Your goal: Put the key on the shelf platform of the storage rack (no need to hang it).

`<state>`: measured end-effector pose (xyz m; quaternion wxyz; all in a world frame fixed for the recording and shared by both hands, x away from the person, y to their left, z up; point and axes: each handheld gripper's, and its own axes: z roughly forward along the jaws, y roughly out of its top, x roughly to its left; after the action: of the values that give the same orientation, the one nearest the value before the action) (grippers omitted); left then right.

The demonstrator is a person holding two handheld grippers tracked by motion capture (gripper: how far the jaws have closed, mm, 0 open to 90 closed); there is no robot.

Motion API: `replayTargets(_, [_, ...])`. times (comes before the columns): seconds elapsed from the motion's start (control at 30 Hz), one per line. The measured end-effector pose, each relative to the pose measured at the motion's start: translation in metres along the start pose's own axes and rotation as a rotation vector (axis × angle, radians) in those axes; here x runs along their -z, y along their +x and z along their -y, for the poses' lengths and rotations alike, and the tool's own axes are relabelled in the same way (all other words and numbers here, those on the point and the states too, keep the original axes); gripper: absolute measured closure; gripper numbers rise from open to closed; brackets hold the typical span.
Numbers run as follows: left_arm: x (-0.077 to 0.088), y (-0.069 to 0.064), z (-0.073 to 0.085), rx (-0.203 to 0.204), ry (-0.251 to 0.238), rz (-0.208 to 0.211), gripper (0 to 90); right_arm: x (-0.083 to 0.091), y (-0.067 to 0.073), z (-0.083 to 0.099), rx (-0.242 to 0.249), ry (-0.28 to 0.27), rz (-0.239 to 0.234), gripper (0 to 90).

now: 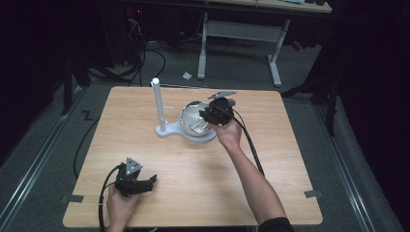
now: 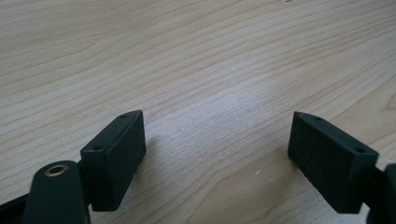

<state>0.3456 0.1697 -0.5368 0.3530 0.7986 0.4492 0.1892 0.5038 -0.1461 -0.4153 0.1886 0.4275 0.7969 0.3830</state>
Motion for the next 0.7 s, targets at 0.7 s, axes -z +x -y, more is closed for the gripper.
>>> replayTargets(0.7, [0.000, 0.000, 0.000, 0.002, -0.001, 0.000, 19.7, 0.036, -0.026, 0.016, -0.065, -0.072, 0.030, 57.1])
